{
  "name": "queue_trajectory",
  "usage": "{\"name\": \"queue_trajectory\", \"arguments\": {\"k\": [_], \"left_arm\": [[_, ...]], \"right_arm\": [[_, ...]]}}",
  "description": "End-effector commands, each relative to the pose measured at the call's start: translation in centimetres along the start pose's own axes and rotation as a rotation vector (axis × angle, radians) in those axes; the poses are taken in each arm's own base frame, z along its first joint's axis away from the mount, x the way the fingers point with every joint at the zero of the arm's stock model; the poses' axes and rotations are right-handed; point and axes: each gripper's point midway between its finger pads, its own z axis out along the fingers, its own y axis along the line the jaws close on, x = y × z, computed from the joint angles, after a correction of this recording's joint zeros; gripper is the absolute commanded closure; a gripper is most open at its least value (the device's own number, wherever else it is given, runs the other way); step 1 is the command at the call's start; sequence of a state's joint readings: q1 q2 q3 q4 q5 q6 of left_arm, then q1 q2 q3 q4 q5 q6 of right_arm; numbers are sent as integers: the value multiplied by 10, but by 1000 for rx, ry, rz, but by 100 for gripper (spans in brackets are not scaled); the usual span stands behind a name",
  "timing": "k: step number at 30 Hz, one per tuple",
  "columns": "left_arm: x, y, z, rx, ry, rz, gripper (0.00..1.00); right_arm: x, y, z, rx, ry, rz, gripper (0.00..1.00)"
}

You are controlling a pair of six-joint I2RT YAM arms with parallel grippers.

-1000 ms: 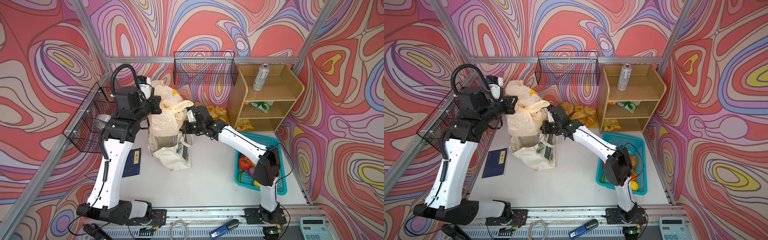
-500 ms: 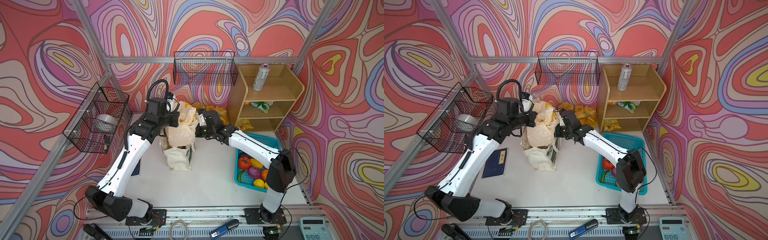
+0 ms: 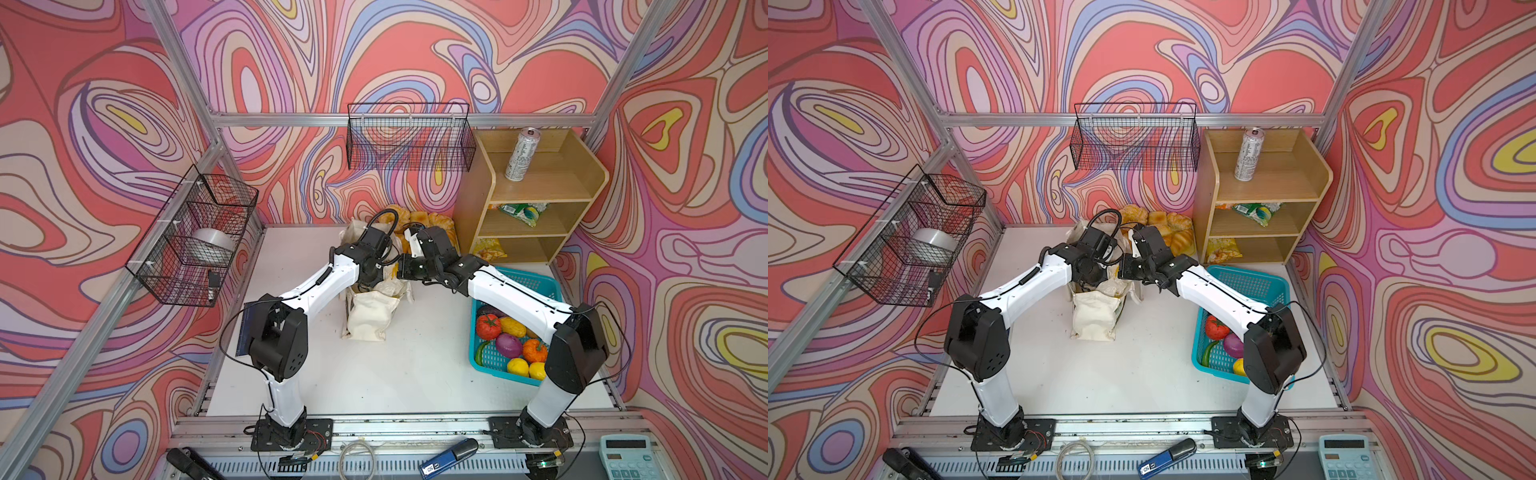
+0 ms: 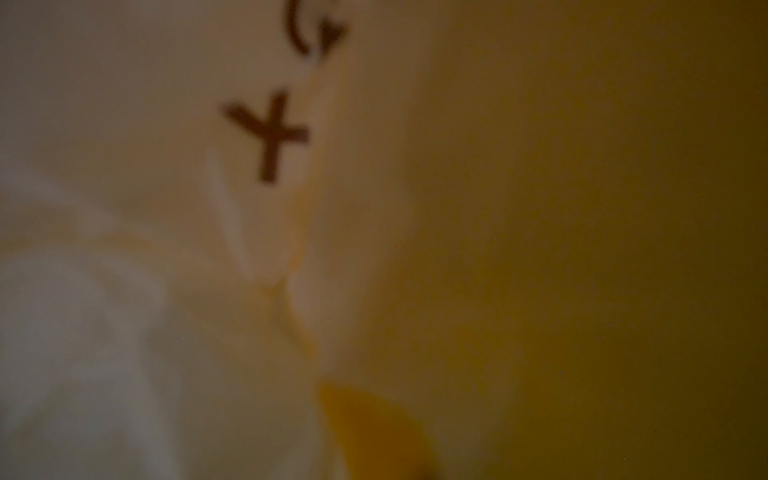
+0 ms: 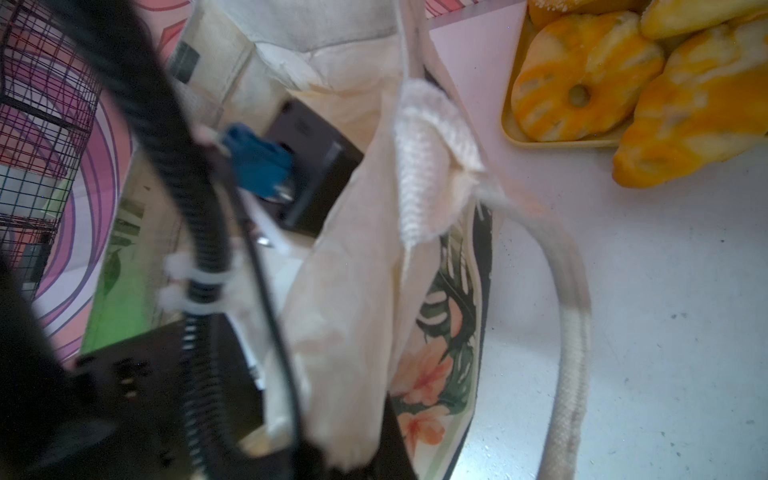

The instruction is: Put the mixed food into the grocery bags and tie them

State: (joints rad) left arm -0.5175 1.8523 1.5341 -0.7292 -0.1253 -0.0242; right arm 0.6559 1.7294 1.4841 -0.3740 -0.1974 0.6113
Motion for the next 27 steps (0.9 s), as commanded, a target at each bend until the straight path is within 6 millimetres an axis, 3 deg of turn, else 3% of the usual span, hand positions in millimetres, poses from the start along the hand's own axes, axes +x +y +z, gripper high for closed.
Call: {"name": "queue_trajectory", "arguments": {"k": [1,5,9,13,15,21,27], "left_arm": [[28,-14,33,5,115,41,100],[39,-16,48,3,172,50,100],[15,-17,23,33,92,22,100],[-18,-17,-24,90,-12,-5,39],[-32,-15,-51,119,-64,-30,0],[-60,-2,-119,165,-204,-76,0],[-59,-1,-136,181,-208,-55,0]], "right_arm": [[-35,50,-34,-154,-145,-52,100],[-36,51,-35,-157,-149,-51,100],[-34,46,-32,-142,-144,-42,100],[-31,42,-30,-129,-139,-32,100],[-30,40,-30,-122,-139,-30,100],[-25,34,-31,-105,-131,-26,100],[-24,29,-30,-88,-128,-20,100]]}}
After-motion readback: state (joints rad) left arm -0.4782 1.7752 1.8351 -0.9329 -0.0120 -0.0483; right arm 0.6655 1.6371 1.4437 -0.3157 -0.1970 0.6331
